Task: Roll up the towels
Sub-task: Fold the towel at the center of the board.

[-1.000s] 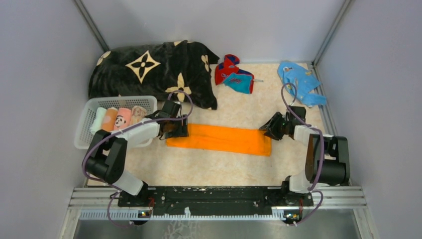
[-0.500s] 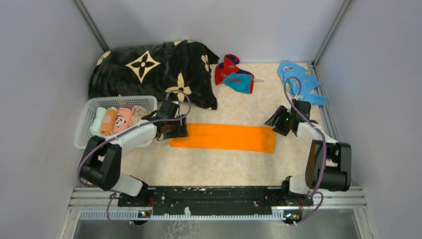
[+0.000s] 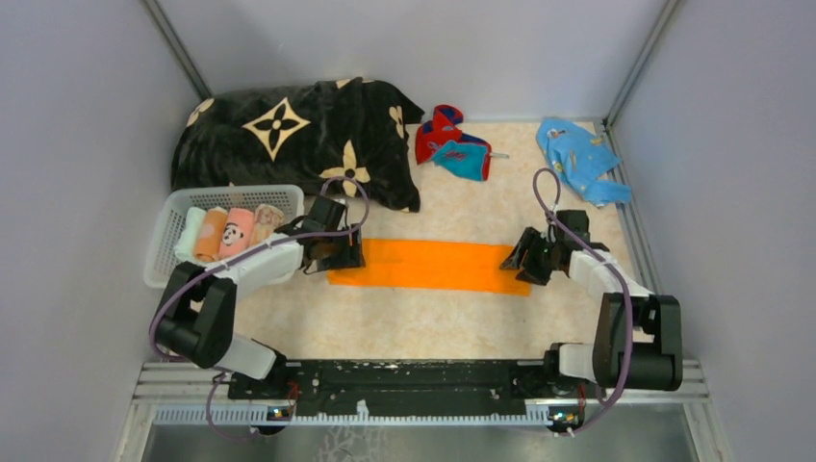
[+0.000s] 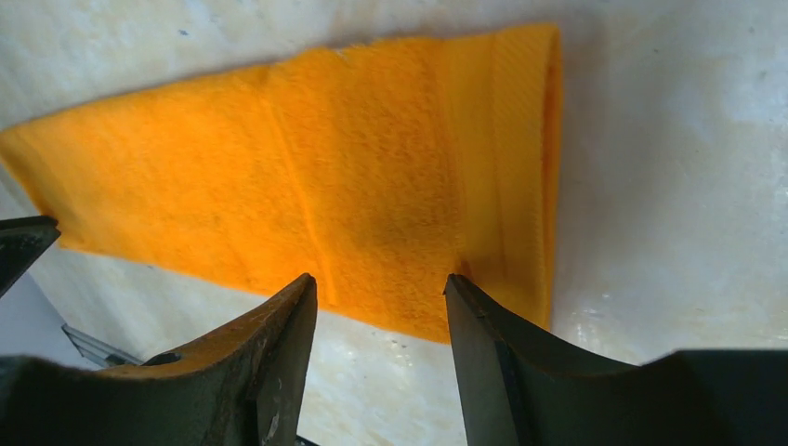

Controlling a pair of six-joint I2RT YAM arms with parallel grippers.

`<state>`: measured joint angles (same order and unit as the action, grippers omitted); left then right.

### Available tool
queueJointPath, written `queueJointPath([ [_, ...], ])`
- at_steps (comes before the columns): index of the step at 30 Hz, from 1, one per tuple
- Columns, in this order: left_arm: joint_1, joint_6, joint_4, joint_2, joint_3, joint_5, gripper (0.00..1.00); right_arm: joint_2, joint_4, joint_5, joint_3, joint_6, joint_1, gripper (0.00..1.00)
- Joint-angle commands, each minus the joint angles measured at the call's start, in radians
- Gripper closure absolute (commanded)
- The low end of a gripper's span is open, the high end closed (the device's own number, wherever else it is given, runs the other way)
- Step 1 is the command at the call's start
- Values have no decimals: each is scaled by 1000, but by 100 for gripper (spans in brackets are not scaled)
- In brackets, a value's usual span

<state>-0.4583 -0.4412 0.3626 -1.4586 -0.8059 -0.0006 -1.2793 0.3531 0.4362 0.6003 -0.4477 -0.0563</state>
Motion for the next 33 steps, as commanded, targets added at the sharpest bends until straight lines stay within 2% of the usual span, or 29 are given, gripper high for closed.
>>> queueJointPath([
  [1, -4, -5, -26, -40, 30, 8, 29, -55, 39, -70, -5, 25, -27, 46],
  [6, -7, -28, -70, -13, 87, 53, 29, -88, -37, -236, -29, 10, -104, 45],
  [9, -7, -44, -80, 2, 103, 87, 29, -106, -68, -281, -21, -11, -119, 45],
  [14, -16, -75, -116, 48, 112, 157, 29, -96, -63, -252, 28, 9, -118, 46],
  [19, -16, -54, -74, 119, 54, 143, 27, 5, 5, -196, 98, 91, -117, 46],
  [23, -16, 5, -18, 166, -10, 104, 25, 48, 83, -302, 158, 124, -98, 46],
  [28, -10, 79, 56, 239, -70, 34, 24, -17, 120, -425, 189, 159, -83, 50],
  [33, 8, 150, 148, 328, -130, -18, 23, -119, 133, -458, 222, 173, -52, 53],
])
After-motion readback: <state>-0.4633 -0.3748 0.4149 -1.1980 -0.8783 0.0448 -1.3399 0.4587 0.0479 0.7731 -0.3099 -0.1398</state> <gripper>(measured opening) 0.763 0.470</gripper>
